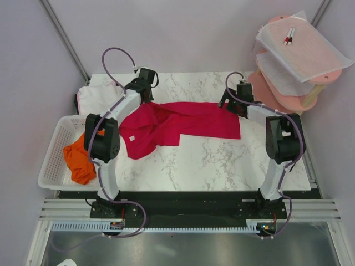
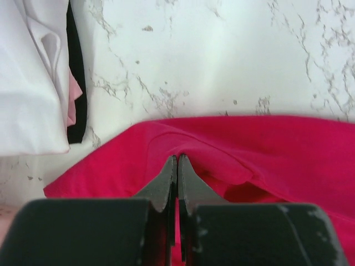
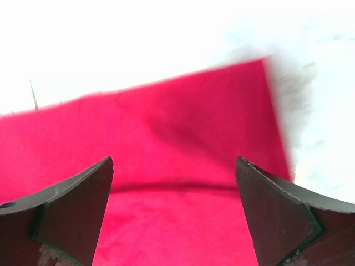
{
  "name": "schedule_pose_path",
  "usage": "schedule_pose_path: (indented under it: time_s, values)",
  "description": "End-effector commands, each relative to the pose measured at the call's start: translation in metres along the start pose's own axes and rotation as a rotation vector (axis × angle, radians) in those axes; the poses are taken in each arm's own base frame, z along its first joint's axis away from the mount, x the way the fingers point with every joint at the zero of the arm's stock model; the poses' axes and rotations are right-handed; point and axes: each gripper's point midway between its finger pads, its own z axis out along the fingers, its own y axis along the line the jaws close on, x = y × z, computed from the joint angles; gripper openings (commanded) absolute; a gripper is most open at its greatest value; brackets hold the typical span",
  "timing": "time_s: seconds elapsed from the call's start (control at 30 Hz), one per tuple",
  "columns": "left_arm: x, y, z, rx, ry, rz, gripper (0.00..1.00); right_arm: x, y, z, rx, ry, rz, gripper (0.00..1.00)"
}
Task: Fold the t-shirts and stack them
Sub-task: Flatten out the tshirt
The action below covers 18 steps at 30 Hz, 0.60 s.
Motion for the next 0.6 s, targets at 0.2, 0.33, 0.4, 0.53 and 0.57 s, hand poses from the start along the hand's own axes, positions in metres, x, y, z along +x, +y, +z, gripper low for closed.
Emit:
schedule_pose_path:
  time_s: [0.2,0.33,0.4,0.53,0.57]
  values:
    - [-0.059,0.011,0.039,-0.055,-0.088,-0.013,0.02,-0.038,0.001,0.006,-0.102,-0.054,0.095,0.96]
    - [-0.064,0.013,0.061,-0.064,-0.083,-0.019,0.02,-0.026,-0.005,0.008,-0.077,-0.023,0.081,0.95]
    - [-0.067,0.016,0.070,-0.068,-0.083,-0.032,0.02,-0.022,-0.010,0.011,-0.062,-0.014,0.084,0.94]
    - [-0.070,0.019,0.081,-0.070,-0.083,-0.036,0.02,-0.019,-0.012,0.018,-0.062,0.000,0.086,0.85]
    - [-0.070,0.020,0.082,-0.067,-0.081,-0.037,0.02,-0.022,-0.012,0.019,-0.055,-0.011,0.089,0.85]
